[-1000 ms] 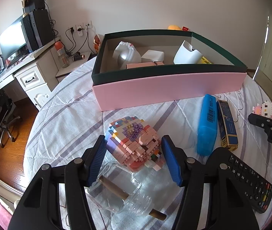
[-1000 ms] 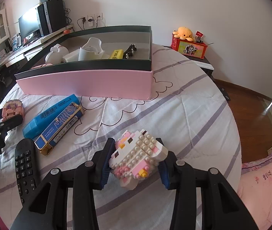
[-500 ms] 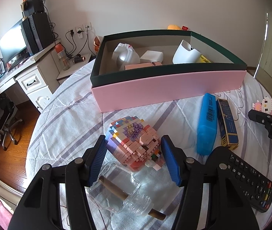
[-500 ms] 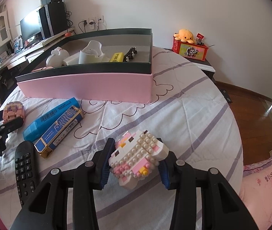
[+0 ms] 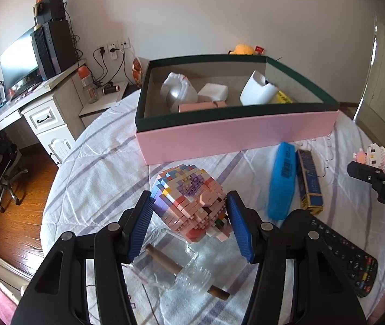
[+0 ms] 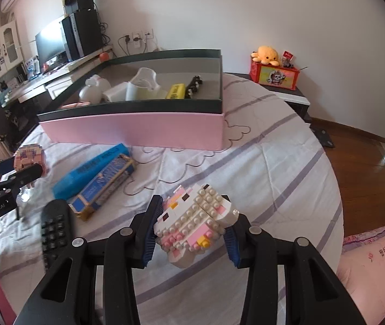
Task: Organize rigid objects
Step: 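Lift the block figure with the left tool while the right tool carries the block cat over the box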
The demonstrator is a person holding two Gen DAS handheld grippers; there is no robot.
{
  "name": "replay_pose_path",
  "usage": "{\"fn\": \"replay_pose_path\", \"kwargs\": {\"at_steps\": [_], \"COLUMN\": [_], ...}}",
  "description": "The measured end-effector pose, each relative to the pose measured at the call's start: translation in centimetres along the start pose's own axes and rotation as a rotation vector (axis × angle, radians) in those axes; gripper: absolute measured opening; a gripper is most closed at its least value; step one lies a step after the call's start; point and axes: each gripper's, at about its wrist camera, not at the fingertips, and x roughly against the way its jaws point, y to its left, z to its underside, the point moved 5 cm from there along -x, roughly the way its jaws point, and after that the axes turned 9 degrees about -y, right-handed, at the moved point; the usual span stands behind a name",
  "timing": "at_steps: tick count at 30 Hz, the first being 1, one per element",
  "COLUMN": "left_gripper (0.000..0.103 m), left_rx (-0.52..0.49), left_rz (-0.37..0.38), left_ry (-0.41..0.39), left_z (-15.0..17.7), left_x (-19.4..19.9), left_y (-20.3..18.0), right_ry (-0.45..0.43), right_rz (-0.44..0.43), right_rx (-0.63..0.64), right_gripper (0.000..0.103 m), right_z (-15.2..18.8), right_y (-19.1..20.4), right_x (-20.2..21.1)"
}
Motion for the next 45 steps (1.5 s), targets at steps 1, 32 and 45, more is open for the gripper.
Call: {"fn": "replay_pose_path", "kwargs": {"at_steps": [1,32,45], "left_gripper": [0.056,0.057,0.057], "left_rx": [0.003,-0.058,-0.136], "left_rz": [0.004,0.011,0.033], "left_ry": [-0.006,-0.235,-0.273], "left_z": [-0.1,-6.2,-12.6], "left_x": [0.3,10.5,7.7], "left_y": [0.0,-1.6,-3.2], "right_ry": [-0.02,-0.215,-0.247], "right_rz": [-0.005,-0.107,-0.107], "right_rx": [-0.006,0.061,0.156], "right_gripper": [0.043,0.043,0.043], "right_z": [-0.2,-5.7,-10.9], "right_y": [0.1,4.7,5.6], "right_x": [0.4,8.6,7.4]}}
